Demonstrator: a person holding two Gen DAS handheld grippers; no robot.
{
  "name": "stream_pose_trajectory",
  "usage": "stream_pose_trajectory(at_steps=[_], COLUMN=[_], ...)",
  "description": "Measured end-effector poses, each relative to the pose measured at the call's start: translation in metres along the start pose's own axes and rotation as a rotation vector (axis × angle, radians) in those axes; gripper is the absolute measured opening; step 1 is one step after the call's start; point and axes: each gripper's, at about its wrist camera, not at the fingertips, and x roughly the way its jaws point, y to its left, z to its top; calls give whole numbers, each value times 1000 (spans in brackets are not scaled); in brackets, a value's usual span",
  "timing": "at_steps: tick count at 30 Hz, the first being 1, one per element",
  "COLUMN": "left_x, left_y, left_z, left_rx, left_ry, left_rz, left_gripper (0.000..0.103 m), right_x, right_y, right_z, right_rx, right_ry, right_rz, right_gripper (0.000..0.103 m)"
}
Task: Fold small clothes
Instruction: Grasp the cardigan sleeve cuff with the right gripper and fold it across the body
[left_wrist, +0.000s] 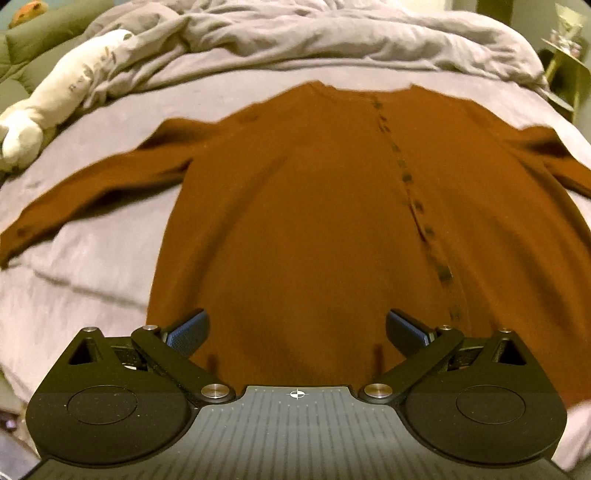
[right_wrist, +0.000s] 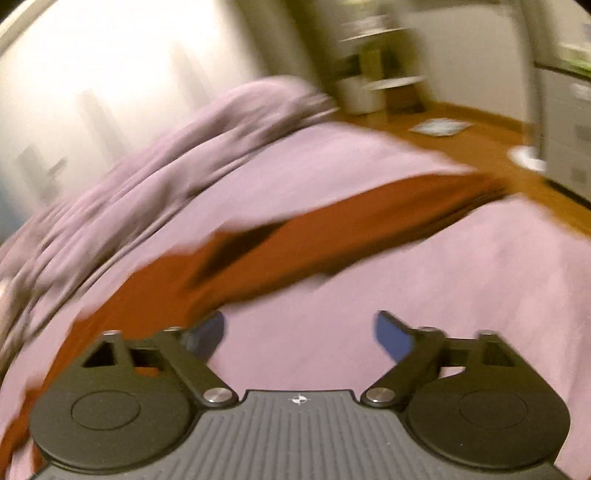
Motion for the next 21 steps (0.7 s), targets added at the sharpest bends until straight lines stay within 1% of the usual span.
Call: stream_pose_trajectory(at_steps=[1, 3, 5, 7, 8, 9, 11, 12, 14, 15, 16, 17, 18, 19, 21], left_x=[6, 21, 35, 51, 55, 57, 59, 61, 62, 63, 63, 63, 63, 63, 63], left_y=[-1, -6, -11, -12, -13, -12, -6, -3, 2, 4, 5, 6, 7, 6, 7], left_z=[6, 16, 21, 24, 23, 22, 21, 20, 21, 20, 20, 21, 20, 21, 23], left_rx=[-7, -20, -34, -49, -58, -73, -103, -122, -135, -135, -133, -131, -128, -123, -117], left_ry=[-6, -9, 3, 31, 30, 19, 11, 12, 9, 8, 7, 7, 7, 9, 22], left_rz=[4, 6, 12, 21, 23, 24, 12, -2, -21, -31, -36, -41, -44, -45, -50], left_gripper=[103, 103, 103, 103, 103, 103, 103, 103, 103, 103, 103, 103, 103, 103, 103], right_x=[13, 31, 48, 63, 70, 76, 84, 87, 93, 90, 93, 92, 95, 99, 105], right_y=[-17, -48, -82, -103, -110, -114, -118, -118, -114, -116, -116, -115, -114, -116, -115], right_z=[14, 33, 46, 46, 46, 45, 43, 43, 47, 48, 48, 51, 51, 57, 63], right_rx=[56, 182, 355, 474, 501, 521, 552, 558, 552, 542, 531, 525, 518, 511, 483], right_ry=[-17, -31, -30, -27, -26, -26, -43, -51, -53, -58, -62, -62, -58, -55, -49], right_rz=[-41, -86, -84, -92, -94, -99, -88, -83, -75, -74, -77, -78, -81, -83, -89], right_gripper=[67, 57, 55, 55, 55, 51, 48, 45, 41, 34, 29, 22, 18, 16, 9])
